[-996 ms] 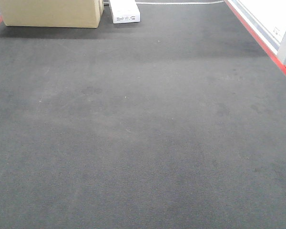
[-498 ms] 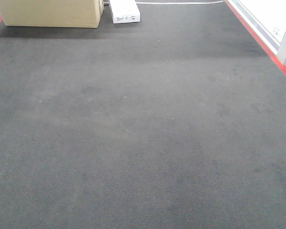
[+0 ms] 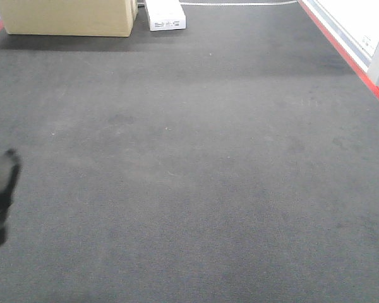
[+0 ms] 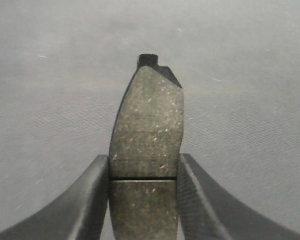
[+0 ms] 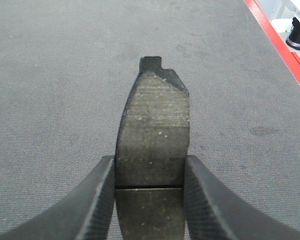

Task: Move and align brake pads A on conveyor
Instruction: 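Extend the left gripper with its brake pad over the conveyor belt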

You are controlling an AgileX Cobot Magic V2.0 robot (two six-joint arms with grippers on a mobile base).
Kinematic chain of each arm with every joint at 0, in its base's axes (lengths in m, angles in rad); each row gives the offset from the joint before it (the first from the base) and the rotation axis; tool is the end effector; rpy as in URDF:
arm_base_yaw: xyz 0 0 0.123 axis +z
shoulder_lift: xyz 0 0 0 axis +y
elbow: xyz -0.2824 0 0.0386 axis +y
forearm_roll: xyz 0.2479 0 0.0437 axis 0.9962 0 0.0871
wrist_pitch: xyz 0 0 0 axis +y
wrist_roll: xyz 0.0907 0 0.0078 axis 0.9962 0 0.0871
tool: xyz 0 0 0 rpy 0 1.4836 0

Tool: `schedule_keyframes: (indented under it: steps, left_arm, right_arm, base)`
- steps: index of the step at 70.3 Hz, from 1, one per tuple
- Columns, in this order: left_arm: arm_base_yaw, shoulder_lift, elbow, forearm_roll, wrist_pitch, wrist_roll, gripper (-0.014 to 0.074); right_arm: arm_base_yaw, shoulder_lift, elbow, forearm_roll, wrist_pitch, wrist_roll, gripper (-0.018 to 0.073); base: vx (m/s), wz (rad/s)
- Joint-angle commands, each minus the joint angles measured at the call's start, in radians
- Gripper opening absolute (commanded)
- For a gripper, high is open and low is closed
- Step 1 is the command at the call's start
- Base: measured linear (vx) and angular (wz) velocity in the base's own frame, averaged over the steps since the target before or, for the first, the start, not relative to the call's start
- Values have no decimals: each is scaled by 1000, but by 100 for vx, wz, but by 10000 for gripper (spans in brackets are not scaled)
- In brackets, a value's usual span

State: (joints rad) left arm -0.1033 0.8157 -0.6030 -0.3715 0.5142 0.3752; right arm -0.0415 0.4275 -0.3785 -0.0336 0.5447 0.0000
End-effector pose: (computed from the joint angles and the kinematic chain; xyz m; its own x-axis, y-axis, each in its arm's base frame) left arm 0.1569 -0.0326 0.2941 -0.5573 0.1054 -0.8236 0.2742 0.9596 -0.0627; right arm 0.0882 -0.0053 0.2625 -0.4859 -0.0086 -0.8740 0.0427 0.9985 -0.0336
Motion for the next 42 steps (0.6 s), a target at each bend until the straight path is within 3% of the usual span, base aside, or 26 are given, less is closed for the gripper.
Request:
schedule_keyframes:
  steps: [1, 18, 27, 34, 42]
  left_arm:
    - [-9, 113, -99, -92, -83, 72, 154]
    - [-93, 426, -293, -99, -20, 138, 167]
    - [-163, 574, -398, -31, 50, 114, 170]
    - [-205, 678, -485, 109, 143, -24, 177]
    - [-235, 785, -587, 308, 255, -311, 186]
  right_arm:
    - [2, 5, -30, -6, -82, -14, -3]
    - [2, 5, -30, -6, -82, -14, -3]
    - [2, 5, -30, -6, -82, -14, -3]
    - [2, 5, -30, -6, -82, -14, -3]
    - [2, 5, -30, -6, -82, -14, -3]
  base:
    - [0, 0]
    - [0, 0]
    - [0, 0]
    - [0, 0]
    - [0, 0]
